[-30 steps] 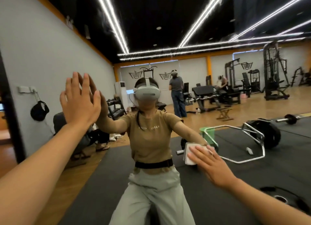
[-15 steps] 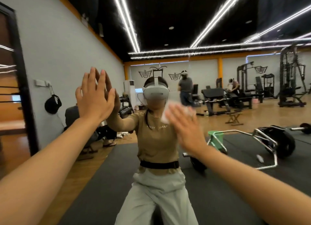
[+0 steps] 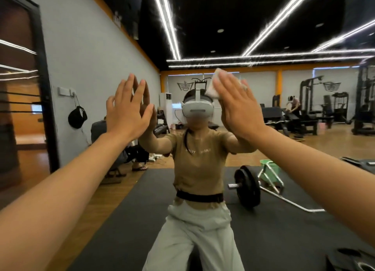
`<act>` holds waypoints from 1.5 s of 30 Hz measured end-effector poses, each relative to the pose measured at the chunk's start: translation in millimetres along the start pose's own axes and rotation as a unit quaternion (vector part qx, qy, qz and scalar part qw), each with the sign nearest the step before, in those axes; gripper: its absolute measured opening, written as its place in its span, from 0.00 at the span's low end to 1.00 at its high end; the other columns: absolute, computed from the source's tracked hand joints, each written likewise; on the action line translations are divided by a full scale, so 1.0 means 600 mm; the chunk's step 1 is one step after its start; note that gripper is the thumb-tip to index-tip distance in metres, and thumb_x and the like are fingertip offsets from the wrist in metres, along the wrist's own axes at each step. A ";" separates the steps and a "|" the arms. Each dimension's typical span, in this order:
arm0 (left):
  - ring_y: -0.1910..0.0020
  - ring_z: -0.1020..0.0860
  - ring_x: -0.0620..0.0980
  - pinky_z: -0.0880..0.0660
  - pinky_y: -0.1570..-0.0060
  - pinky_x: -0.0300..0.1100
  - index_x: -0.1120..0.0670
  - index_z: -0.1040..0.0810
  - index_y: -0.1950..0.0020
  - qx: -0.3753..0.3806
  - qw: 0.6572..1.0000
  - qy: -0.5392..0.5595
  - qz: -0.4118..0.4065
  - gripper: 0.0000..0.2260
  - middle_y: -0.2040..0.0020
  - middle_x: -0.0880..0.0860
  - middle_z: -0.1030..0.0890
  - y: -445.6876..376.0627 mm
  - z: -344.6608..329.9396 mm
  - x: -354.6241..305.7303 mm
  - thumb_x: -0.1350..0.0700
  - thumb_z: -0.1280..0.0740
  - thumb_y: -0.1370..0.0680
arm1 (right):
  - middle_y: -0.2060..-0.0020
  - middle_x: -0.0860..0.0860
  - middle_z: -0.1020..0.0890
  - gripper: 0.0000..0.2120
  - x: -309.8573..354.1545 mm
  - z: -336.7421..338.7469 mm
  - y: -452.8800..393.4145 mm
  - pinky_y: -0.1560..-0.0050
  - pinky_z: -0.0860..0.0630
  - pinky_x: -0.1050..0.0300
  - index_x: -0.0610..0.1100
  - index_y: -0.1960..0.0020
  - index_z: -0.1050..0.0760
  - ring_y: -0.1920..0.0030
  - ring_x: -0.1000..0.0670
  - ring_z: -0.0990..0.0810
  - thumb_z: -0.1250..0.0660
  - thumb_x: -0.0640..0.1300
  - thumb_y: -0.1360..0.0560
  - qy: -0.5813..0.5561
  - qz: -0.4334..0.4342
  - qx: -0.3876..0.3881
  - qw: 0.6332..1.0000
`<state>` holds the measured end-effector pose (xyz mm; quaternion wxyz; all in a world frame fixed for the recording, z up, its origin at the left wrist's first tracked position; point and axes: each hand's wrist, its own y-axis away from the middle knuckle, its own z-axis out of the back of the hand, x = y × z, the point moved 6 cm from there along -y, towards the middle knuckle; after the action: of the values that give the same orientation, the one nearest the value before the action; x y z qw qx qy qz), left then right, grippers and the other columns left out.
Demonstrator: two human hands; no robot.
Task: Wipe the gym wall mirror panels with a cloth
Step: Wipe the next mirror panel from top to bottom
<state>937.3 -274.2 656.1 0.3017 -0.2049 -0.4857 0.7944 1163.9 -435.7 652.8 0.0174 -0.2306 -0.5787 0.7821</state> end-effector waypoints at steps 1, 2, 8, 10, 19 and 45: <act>0.20 0.55 0.53 0.49 0.25 0.56 0.48 0.50 0.18 0.002 1.000 0.004 0.001 0.30 0.18 0.51 0.55 0.000 -0.001 0.000 0.42 0.44 0.17 | 0.20 0.45 0.45 0.31 0.001 0.002 -0.020 0.21 0.52 0.43 0.44 0.20 0.46 0.20 0.46 0.49 0.40 0.38 0.20 -0.013 -0.036 -0.019 0.999; 0.20 0.55 0.53 0.50 0.25 0.56 0.48 0.51 0.18 0.004 1.000 0.006 0.001 0.30 0.18 0.51 0.56 0.000 -0.002 0.001 0.42 0.44 0.17 | 0.20 0.45 0.45 0.31 0.010 0.000 -0.031 0.21 0.54 0.43 0.43 0.20 0.47 0.20 0.45 0.49 0.40 0.37 0.20 -0.020 -0.058 -0.032 0.998; 0.20 0.55 0.52 0.50 0.25 0.56 0.46 0.51 0.18 0.017 1.000 0.008 -0.021 0.30 0.18 0.50 0.56 -0.002 -0.002 0.012 0.41 0.44 0.17 | 0.21 0.45 0.42 0.39 0.169 -0.073 0.081 0.23 0.50 0.40 0.46 0.21 0.45 0.21 0.43 0.45 0.41 0.30 0.29 -0.044 0.142 0.006 0.989; 0.20 0.56 0.51 0.50 0.25 0.55 0.45 0.51 0.18 0.023 0.999 0.009 -0.027 0.30 0.18 0.49 0.57 -0.001 -0.001 0.014 0.41 0.44 0.17 | 0.21 0.47 0.42 0.34 0.227 -0.108 0.164 0.23 0.50 0.41 0.47 0.21 0.43 0.21 0.44 0.46 0.44 0.37 0.27 -0.017 0.298 0.077 0.951; 0.20 0.61 0.48 0.56 0.24 0.51 0.45 0.54 0.19 0.051 0.997 0.036 -0.046 0.31 0.19 0.47 0.61 -0.001 -0.002 0.024 0.42 0.43 0.17 | 0.21 0.52 0.41 0.35 0.206 -0.088 0.078 0.22 0.54 0.46 0.50 0.22 0.40 0.21 0.49 0.46 0.42 0.35 0.27 0.032 0.425 0.123 0.896; 0.21 0.62 0.44 0.52 0.26 0.47 0.47 0.51 0.19 0.098 0.962 0.228 0.109 0.29 0.20 0.40 0.62 0.444 -0.203 0.013 0.43 0.49 0.19 | 0.21 0.46 0.43 0.32 0.282 -0.127 0.305 0.22 0.57 0.44 0.44 0.21 0.44 0.20 0.45 0.51 0.41 0.42 0.24 0.019 0.303 0.109 0.946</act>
<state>932.0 -282.3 363.2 0.3351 -0.4017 -0.2981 0.7984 1085.5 -377.9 410.8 -0.1847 -0.4063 -0.3921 0.8044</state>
